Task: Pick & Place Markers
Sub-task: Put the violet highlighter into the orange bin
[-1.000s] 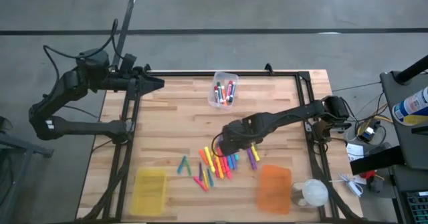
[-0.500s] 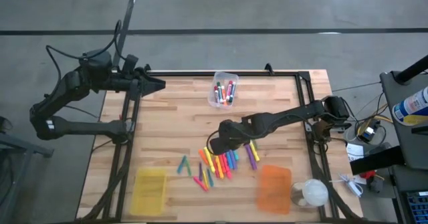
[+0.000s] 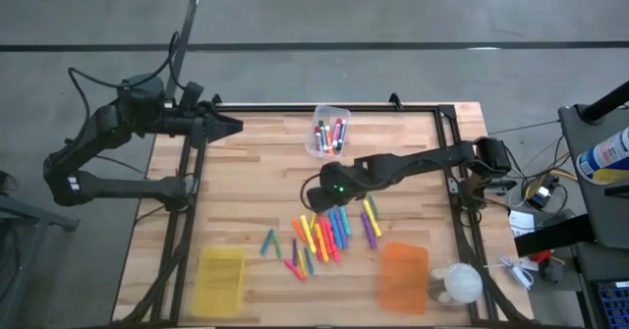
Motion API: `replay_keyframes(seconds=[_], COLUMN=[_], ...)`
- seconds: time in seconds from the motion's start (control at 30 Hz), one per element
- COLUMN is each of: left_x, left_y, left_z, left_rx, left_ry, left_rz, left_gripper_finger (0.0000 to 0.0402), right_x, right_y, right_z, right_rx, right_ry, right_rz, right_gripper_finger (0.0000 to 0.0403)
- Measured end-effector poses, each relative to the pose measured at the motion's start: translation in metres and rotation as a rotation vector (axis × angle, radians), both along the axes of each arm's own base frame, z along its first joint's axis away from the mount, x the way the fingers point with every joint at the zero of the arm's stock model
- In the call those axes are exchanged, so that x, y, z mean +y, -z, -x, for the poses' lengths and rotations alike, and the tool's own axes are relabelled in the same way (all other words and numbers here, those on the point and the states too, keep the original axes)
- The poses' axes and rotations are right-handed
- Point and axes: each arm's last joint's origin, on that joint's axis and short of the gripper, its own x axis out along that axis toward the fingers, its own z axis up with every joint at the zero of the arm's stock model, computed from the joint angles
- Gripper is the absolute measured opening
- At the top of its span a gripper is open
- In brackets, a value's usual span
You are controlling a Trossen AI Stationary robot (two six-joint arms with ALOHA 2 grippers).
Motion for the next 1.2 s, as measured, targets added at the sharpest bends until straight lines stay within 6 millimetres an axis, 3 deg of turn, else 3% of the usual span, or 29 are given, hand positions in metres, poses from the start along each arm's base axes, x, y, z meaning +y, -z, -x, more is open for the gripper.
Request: replay_keyframes(seconds=[0.33,0.6,0.8,1.2], left_x=[-0.002,-0.001,-0.002,-0.001], left_y=[0.0,0.0,0.0,0.0], left_z=[0.004,0.004,0.005,0.003], left_rx=[-0.003,-0.003,-0.005,-0.004], left_ry=[-0.001,-0.001,-0.001,-0.001], left_rz=[-0.001,0.0,-0.001,0.0], left_gripper_finger=[0.0171,0.0171,0.0171,0.0171], right_x=[0.002,0.011,0.023,0.021], right_y=[0.014,0.02,0.038,0.066], right_z=[0.029,0.035,0.046,0.057], right_rx=[0.335,0.391,0.469,0.483], right_ry=[0.047,0.022,0.022,0.035], right_rz=[-0.021,-0.059,-0.102,-0.059], right_gripper_finger=[0.0095,0.0144,0.0173,0.0162])
